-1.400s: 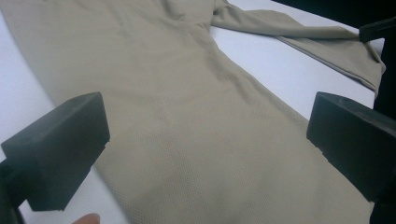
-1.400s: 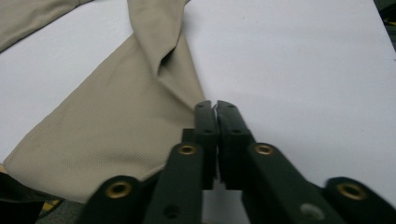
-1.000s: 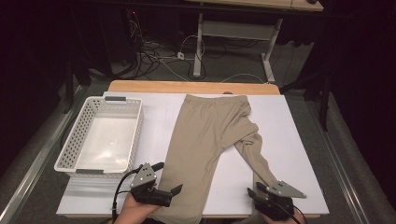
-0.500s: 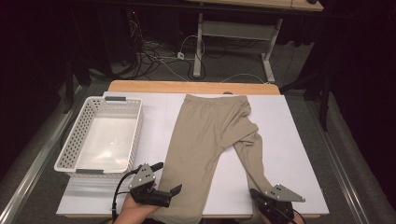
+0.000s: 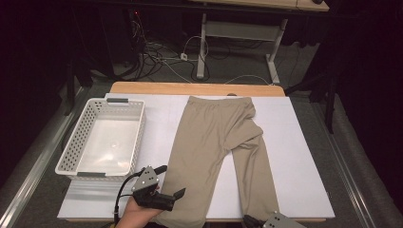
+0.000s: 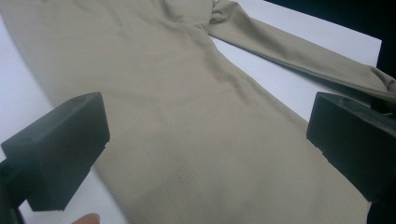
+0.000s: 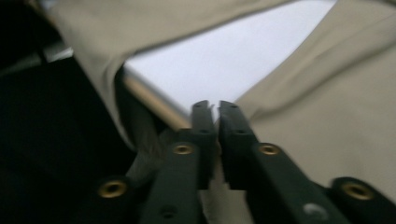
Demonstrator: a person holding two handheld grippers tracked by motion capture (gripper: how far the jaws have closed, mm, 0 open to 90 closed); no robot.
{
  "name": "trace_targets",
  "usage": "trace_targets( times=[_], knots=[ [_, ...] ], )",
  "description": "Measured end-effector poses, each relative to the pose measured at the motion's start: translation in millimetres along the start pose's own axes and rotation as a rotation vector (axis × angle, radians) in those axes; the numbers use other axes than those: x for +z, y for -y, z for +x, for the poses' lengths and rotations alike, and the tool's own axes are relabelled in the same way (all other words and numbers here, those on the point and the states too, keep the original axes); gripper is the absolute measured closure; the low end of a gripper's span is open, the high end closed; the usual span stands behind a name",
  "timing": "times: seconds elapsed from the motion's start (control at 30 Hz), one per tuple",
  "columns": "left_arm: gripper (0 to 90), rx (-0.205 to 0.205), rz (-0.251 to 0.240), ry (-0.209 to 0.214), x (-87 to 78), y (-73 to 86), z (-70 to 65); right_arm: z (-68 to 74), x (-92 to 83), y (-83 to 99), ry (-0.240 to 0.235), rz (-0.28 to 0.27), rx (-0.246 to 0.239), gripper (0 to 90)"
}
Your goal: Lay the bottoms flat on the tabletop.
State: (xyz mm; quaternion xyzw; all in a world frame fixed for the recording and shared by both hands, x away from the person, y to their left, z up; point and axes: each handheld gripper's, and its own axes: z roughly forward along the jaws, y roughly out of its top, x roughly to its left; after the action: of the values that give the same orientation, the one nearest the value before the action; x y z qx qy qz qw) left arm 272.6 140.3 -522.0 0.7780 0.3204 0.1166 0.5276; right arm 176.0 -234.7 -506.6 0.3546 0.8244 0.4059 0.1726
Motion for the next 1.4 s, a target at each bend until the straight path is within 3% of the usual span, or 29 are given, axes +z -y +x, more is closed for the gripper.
trace_targets(
  times=[0.07, 0.2, 0.27, 0.37, 0.43, 0.57, 0.8, 0.97, 1.03, 1.13, 1.23, 1.4],
  knots=[
    [0.0, 0.0, 0.002, 0.003, 0.5, -0.1, 0.0, -5.7, 6.6, -3.7, 0.04, -0.019, 0.019, 65.8],
    [0.0, 0.004, 0.002, -0.001, 0.2, 0.0, -0.5, -18.5, 32.8, -12.5, 0.063, 0.01, 0.043, 59.3],
    [0.0, 0.006, 0.0, -0.001, 0.0, 0.2, -0.7, -24.6, 44.5, -16.0, 0.088, 0.033, 0.036, 62.2],
    [0.0, 0.006, -0.004, -0.003, -0.2, 0.4, -1.0, -28.6, 51.8, -18.0, 0.118, 0.036, 0.016, 84.5],
    [0.0, 0.007, -0.004, -0.001, -0.4, 0.5, -0.9, -27.7, 50.5, -18.9, 0.122, 0.047, 0.005, 88.3],
    [0.0, 0.005, -0.004, 0.001, -0.4, 0.4, -0.4, -22.7, 40.9, -14.9, 0.082, 0.049, 0.005, 88.7],
    [0.0, -0.002, 0.0, 0.007, 0.0, 0.0, 0.6, -0.5, 16.2, -8.9, 0.024, 0.025, -0.035, 88.6],
    [0.0, -0.009, -0.006, 0.025, 0.8, -0.6, 2.5, 13.4, 9.0, -5.5, -0.054, 0.013, -0.028, 88.5],
    [0.0, -0.012, -0.009, 0.025, 0.9, -0.8, 3.2, 20.3, 8.0, -4.4, -0.079, 0.017, -0.047, 88.3],
    [0.0, -0.012, -0.011, 0.024, 0.9, -0.8, 3.3, 26.0, 4.6, -5.3, -0.094, 0.005, -0.054, 81.4],
    [0.0, -0.008, -0.011, 0.021, 0.9, -0.7, 2.7, 16.2, -2.1, -7.7, -0.053, -0.045, -0.013, 72.6],
    [0.0, 0.001, -0.011, 0.016, 0.8, -0.5, 1.8, -18.0, -7.1, -1.0, 0.09, -0.071, 0.079, 62.0]
  ],
)
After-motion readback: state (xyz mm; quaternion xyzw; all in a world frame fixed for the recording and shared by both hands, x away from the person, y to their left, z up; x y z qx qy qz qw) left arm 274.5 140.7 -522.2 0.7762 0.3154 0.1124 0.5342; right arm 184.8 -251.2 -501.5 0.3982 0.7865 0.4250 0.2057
